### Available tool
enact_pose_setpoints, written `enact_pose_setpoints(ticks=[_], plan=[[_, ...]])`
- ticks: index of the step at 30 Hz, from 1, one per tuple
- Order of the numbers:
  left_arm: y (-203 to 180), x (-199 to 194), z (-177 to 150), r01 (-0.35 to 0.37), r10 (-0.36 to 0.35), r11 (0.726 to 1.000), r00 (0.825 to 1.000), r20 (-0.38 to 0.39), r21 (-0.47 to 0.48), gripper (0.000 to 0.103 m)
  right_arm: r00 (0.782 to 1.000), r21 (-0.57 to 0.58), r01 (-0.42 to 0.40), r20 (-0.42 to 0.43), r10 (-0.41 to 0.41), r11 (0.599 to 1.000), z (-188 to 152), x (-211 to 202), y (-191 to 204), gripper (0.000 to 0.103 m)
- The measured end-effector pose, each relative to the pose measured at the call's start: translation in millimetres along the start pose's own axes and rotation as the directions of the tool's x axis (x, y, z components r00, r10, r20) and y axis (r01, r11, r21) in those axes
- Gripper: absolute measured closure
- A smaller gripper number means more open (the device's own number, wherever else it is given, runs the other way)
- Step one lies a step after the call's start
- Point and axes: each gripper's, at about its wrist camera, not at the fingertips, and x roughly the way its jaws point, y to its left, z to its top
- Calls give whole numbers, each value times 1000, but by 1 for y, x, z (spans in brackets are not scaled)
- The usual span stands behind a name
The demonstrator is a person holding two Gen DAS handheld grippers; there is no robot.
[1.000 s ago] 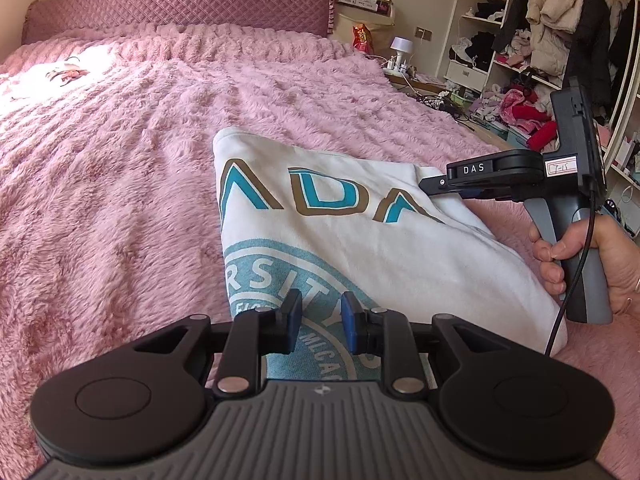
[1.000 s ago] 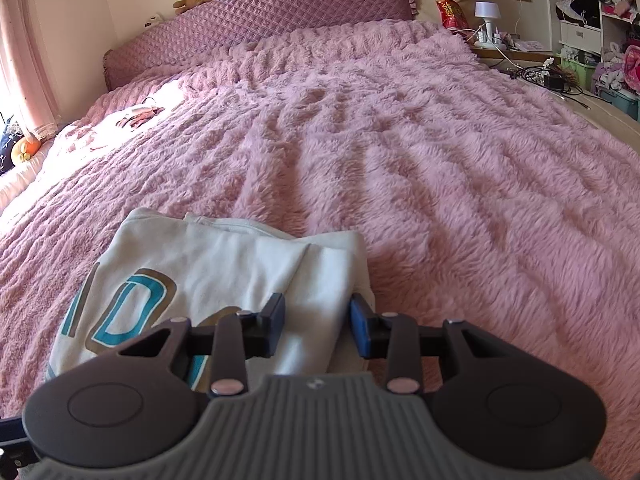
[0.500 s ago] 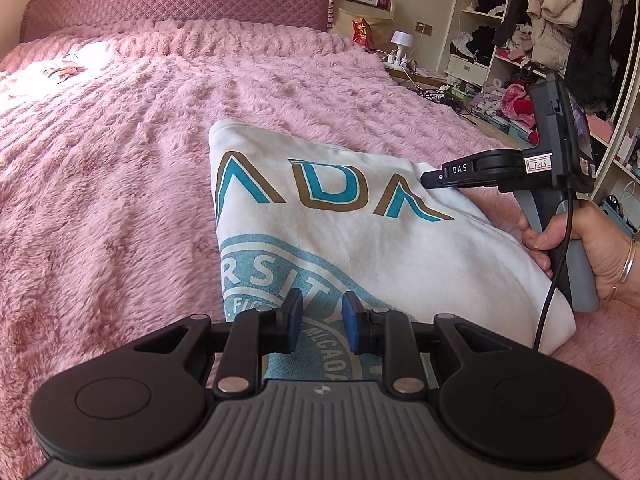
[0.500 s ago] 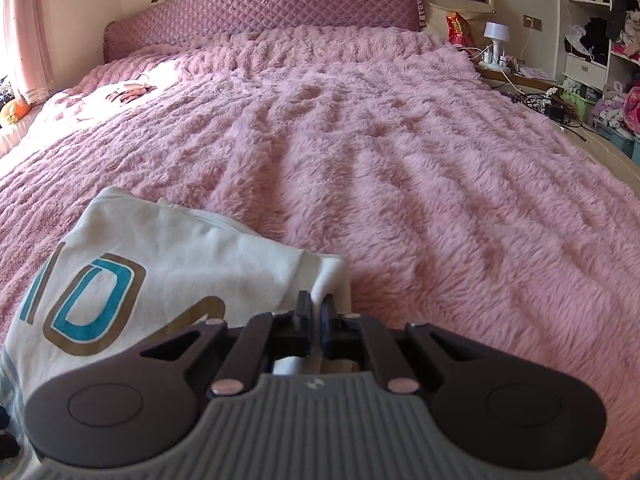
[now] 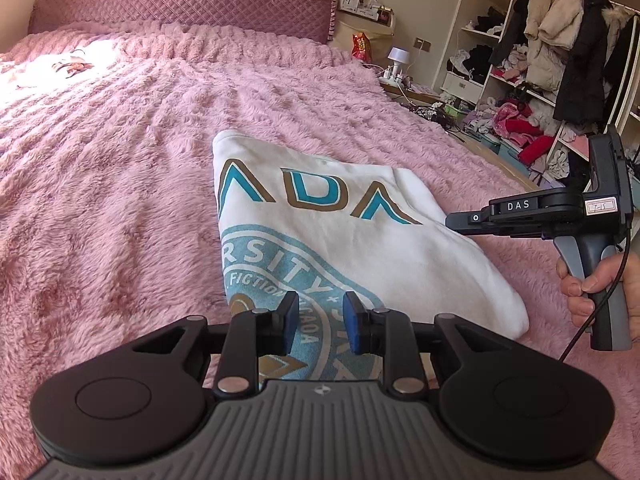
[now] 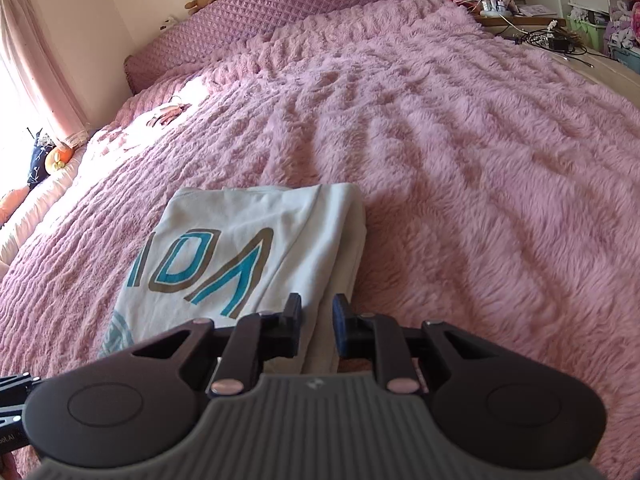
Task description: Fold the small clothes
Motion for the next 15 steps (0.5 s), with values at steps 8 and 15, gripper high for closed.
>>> enact_pose_setpoints(ticks=[8, 15], plan=[[-4, 2, -4, -12, 12, 1000, 1000, -13, 9, 71, 1000, 44, -19, 6, 19, 999, -7, 0, 2, 103], [-7, 10, -12, -29, 31, 998, 999, -37, 55, 67, 994, 4, 105, 8, -106, 994, -9, -8, -5, 103]])
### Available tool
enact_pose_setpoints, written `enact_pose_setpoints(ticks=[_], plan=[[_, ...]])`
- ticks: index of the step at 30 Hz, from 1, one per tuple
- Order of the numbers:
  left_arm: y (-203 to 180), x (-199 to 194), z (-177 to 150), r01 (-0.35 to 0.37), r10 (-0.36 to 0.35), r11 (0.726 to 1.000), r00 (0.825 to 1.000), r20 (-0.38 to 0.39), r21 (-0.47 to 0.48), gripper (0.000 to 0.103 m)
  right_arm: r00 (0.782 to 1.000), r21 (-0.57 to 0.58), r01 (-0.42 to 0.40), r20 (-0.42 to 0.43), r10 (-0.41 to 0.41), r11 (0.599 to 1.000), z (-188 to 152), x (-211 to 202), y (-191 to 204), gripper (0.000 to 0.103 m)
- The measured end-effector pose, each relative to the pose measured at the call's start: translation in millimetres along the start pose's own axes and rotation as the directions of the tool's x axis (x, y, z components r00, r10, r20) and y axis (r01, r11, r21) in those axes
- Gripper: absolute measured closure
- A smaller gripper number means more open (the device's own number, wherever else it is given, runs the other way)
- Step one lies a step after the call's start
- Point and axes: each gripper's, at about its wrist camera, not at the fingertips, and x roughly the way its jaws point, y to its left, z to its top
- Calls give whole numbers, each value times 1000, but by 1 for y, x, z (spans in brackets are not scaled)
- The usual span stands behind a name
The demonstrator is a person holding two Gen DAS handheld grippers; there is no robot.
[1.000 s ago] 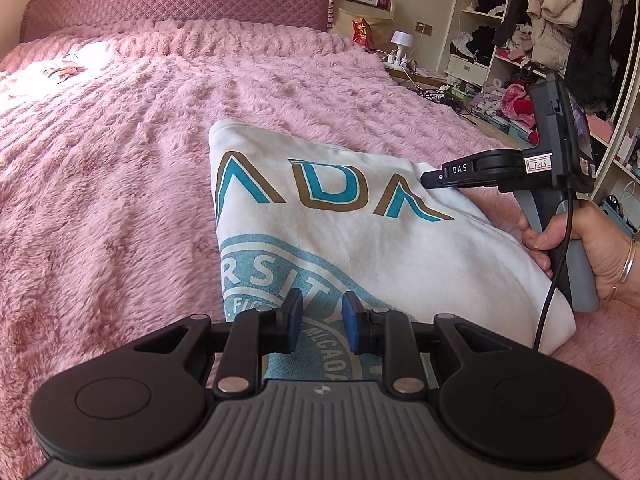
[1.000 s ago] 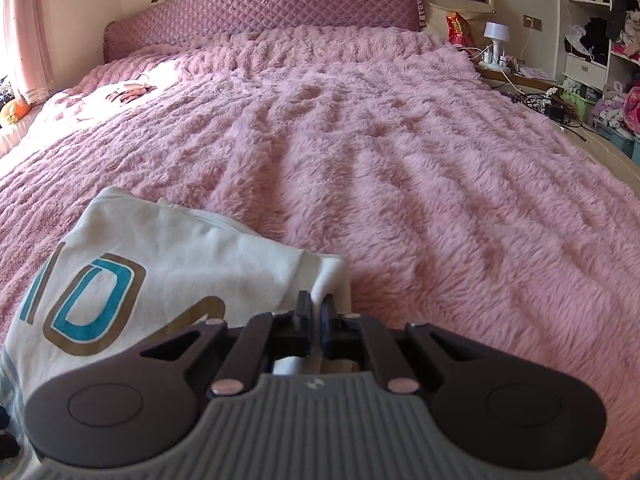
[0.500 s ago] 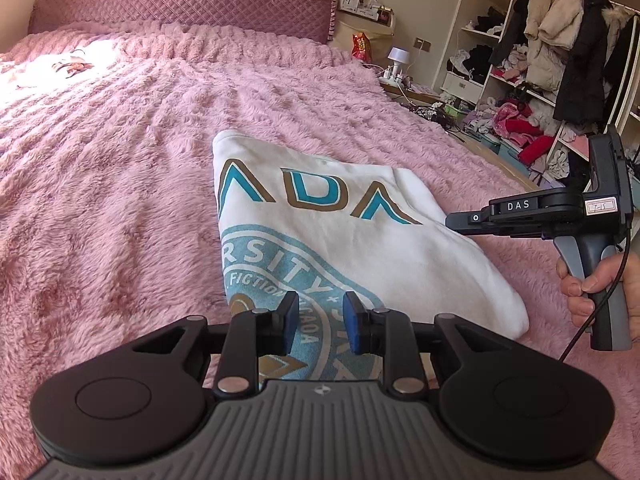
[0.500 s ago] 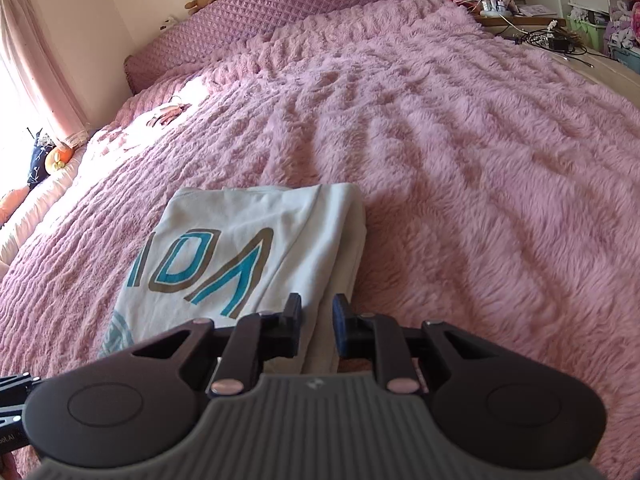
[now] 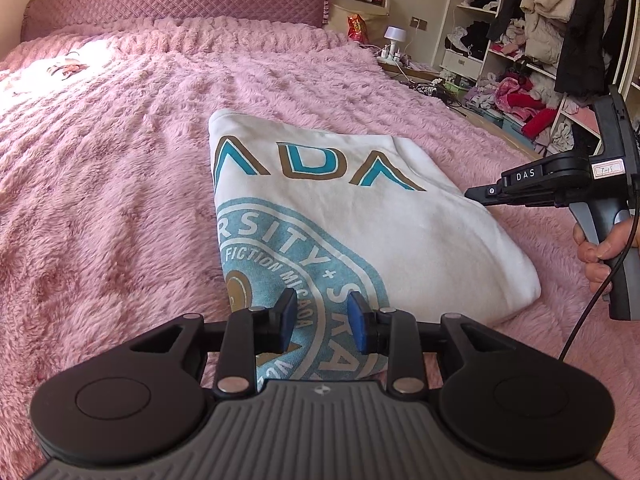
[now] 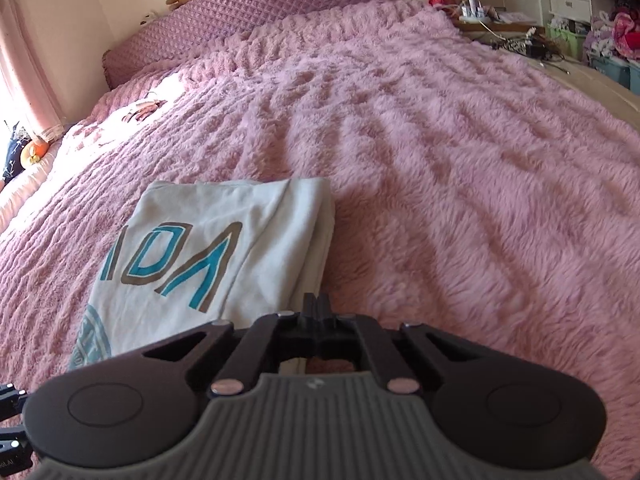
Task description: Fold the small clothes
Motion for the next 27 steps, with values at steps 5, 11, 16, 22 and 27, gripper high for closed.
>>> enact_pose_setpoints(ticks=[5, 11, 16, 22, 27], plan=[[0, 0, 1, 13, -13, 1000, 1000, 6, 6, 64, 988, 60, -134, 85, 129, 989, -10, -36, -9, 93], [2, -17, 5, 43, -41, 998, 998, 45, -54, 64, 984, -22, -173, 33, 174, 985, -33, -59, 13, 73], [-4, -20, 3, 37, -36, 998, 999, 21, -51, 64, 986, -25, -168, -24, 168, 985, -49, -44, 18, 97], [-6, -23, 5, 64, -61, 995, 998, 31, -76, 64, 993, -86, -112, 25, 114, 990, -48, -63, 27, 100], [-5, -6, 2, 59, -61, 994, 998, -19, -94, 64, 997, -87, -71, -45, 68, 994, -59, -41, 19, 100]])
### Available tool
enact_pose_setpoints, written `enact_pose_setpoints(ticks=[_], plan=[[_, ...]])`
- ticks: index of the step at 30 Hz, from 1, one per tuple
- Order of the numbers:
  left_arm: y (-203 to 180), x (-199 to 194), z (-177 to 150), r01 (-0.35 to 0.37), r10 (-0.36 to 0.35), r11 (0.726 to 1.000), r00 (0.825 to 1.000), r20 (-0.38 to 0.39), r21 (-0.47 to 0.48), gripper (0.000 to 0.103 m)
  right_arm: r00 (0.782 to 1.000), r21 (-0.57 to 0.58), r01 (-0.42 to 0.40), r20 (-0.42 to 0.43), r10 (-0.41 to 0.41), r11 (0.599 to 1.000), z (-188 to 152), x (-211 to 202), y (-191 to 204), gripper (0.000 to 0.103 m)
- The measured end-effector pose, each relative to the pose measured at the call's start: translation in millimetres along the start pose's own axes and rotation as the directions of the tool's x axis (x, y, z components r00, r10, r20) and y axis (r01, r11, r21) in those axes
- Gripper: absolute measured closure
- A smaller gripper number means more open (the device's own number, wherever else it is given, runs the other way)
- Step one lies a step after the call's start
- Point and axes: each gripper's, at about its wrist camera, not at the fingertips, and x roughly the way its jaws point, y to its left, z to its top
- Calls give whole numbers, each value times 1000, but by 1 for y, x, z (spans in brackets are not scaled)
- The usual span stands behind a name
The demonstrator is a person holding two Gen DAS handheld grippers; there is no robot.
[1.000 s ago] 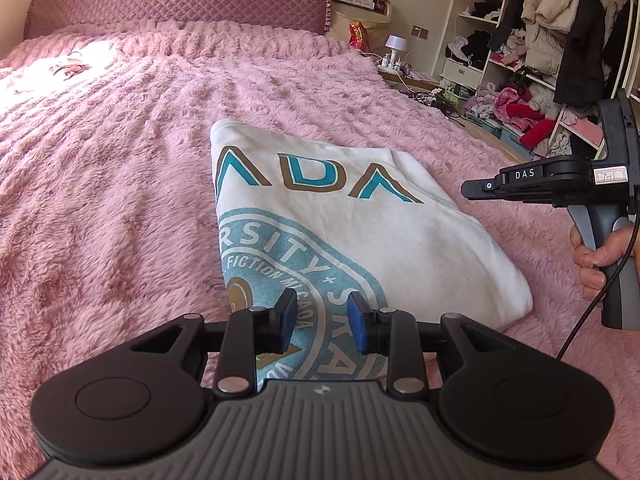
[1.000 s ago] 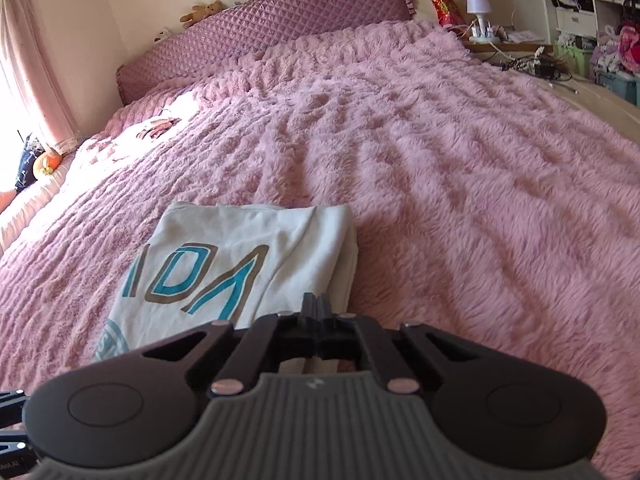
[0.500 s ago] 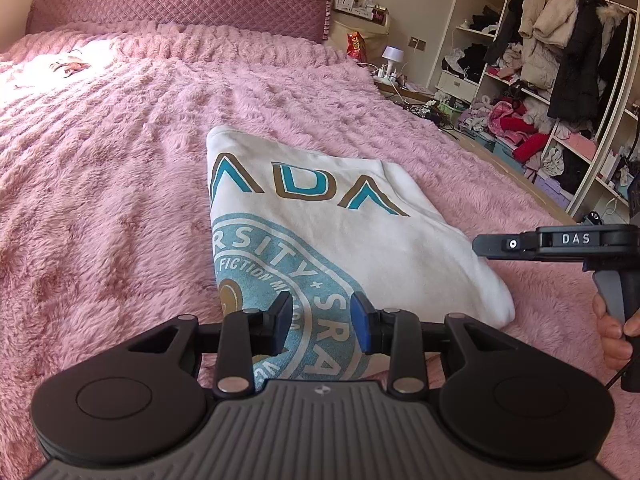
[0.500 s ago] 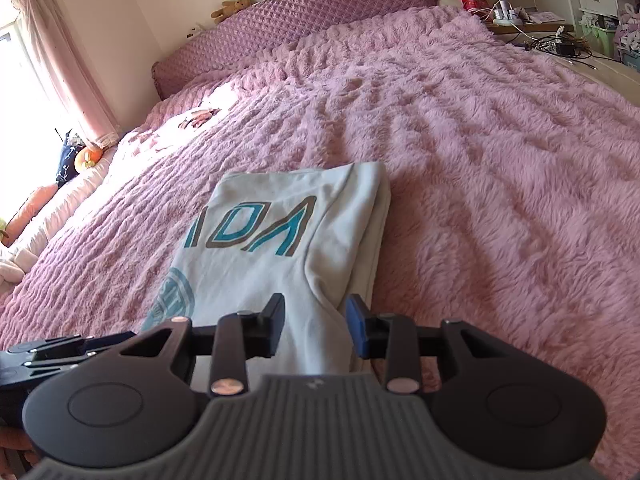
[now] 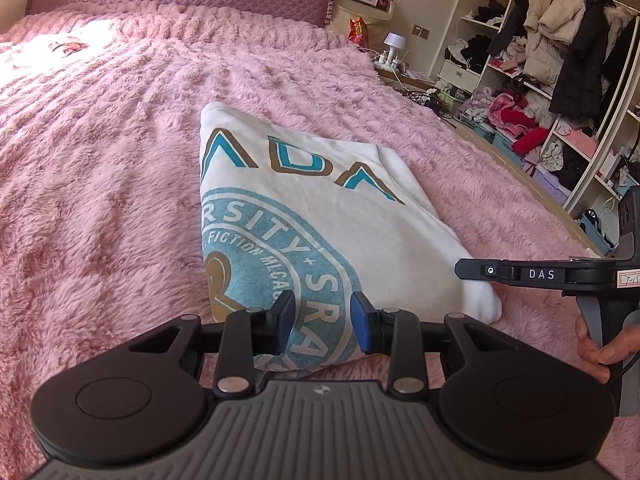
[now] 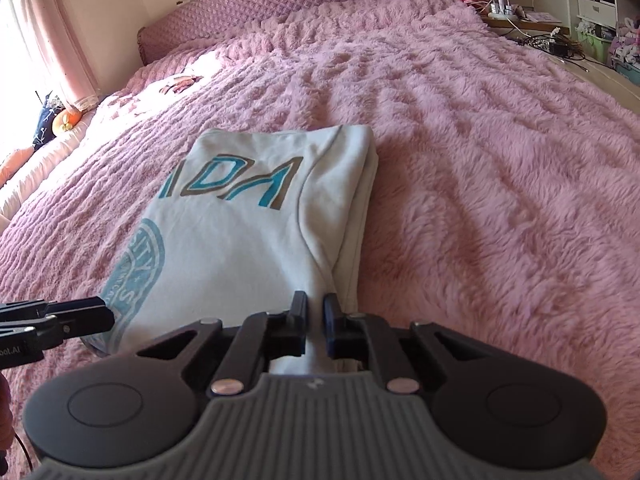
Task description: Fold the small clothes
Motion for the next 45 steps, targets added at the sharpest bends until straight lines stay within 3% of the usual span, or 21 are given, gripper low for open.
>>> enact_pose_setpoints(ticks=[4, 6, 7, 9, 13, 18, 23, 26, 31, 34, 36, 38, 39, 41, 43, 45], plan=[[1, 9, -5, -17, 17, 1000, 1000, -19, 12, 64, 1000, 64, -13, 1, 13, 998, -7, 9, -7, 99], [-1, 7, -4, -20, 20, 1000, 1000, -20, 19, 63, 1000, 85, -8, 24, 6, 996, -7, 1, -5, 84], [-2, 6, -3, -19, 20, 1000, 1000, -21, 19, 62, 999, 89, -11, 38, 8, 996, -7, -5, -4, 82], [-3, 5, -2, -19, 19, 1000, 1000, -25, 20, 62, 997, 72, -12, 74, 7, 997, -7, -20, 1, 82], [-5, 3, 0, -20, 21, 1000, 999, -25, 23, 62, 987, -7, -95, 133, 95, 995, -11, -52, 19, 82], [-12, -6, 1, -10, 10, 1000, 1000, -14, 18, 62, 991, -92, -96, 82, 104, 991, -19, -49, 35, 83], [-17, -7, -4, -8, 9, 998, 1000, -24, 58, 60, 999, -26, -46, 17, 46, 999, -28, -26, 18, 85], [-11, 5, -12, -16, 20, 998, 998, -64, 57, 61, 998, 33, -64, 5, 63, 997, -35, -19, 5, 86], [-13, 10, -16, -20, 28, 995, 997, -74, 101, 60, 998, 35, -67, -4, 67, 997, -35, -17, 6, 86], [-8, -3, -7, 26, -22, 997, 998, -54, 75, 60, 996, 26, -94, 2, 94, 995, -29, -24, 7, 79], [2, -13, 3, 68, -68, 996, 998, -14, 62, 57, 991, 41, -131, 30, 130, 991, -20, -33, 2, 65], [19, -20, 15, 115, -116, 993, 993, 31, 30, 50, 987, 65, -146, 75, 141, 987, -9, -40, -6, 33], [32, -21, 21, 156, -155, 988, 987, 46, -7, 49, 985, 86, -152, 100, 144, 985, -3, -42, -13, 29], [62, -17, 30, 228, -222, 968, 973, 65, -106, 49, 973, 165, -217, 121, 198, 962, 8, -39, -33, 27], [91, -9, 34, 308, -295, 930, 951, 91, -201, 49, 957, 268, -284, 133, 257, 921, 16, -29, -55, 27], [116, 0, 34, 356, -337, 890, 934, 116, -284, 49, 938, 386, -346, 141, 315, 855, 21, -13, -80, 27]])
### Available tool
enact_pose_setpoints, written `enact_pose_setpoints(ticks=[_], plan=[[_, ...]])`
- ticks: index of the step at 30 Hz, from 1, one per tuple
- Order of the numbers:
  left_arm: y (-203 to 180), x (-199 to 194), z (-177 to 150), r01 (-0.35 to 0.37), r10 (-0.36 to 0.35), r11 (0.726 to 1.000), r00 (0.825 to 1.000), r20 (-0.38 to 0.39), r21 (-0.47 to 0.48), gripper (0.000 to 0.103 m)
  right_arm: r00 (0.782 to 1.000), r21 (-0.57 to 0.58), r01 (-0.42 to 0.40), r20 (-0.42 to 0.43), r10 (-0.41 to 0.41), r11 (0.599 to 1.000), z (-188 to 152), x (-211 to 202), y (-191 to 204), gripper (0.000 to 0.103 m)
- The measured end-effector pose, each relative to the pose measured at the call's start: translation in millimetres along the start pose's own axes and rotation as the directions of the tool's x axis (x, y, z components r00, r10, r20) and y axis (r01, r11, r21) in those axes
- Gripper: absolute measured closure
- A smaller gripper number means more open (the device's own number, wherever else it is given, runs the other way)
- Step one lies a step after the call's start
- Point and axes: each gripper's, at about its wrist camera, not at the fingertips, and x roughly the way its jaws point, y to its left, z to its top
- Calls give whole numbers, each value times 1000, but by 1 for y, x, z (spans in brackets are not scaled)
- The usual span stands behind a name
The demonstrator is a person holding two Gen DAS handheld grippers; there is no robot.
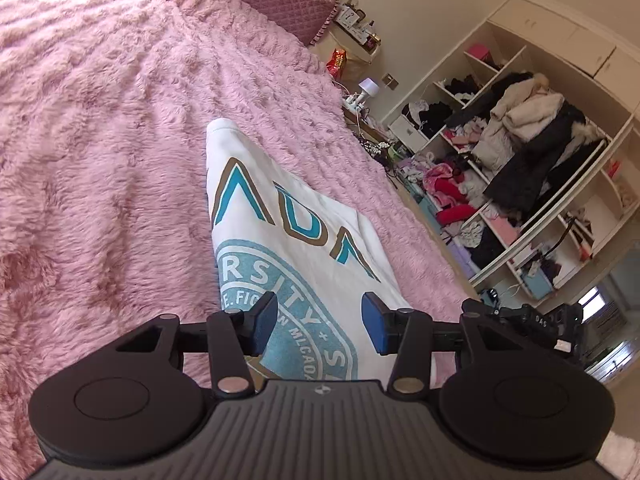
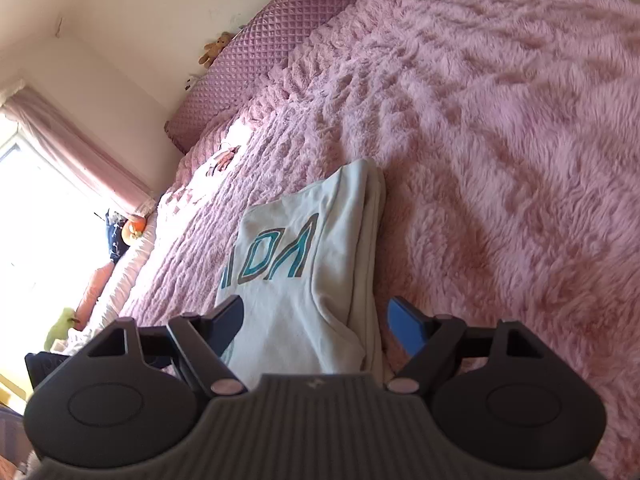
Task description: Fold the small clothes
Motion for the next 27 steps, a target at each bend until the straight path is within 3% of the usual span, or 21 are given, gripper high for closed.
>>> enact_pose_setpoints(ticks=[3, 7, 22, 27], plan=[[29, 6, 3, 11, -11, 995, 1000, 3, -94, 49, 999, 95, -47, -16, 49, 994, 12, 15, -23, 27], [64, 26, 6, 36, -46, 977, 998, -42, -211, 49, 999, 105, -36, -36, 40, 994, 21, 36, -34, 27], [94, 97, 25, 131, -169, 922, 983, -72, -365, 46, 987, 12, -63, -147, 64, 998, 39, 115, -25, 25], [91, 121, 30, 141, -187, 912, 979, -83, -386, 37, 983, 33, -103, -149, 107, 994, 45, 142, -17, 20]])
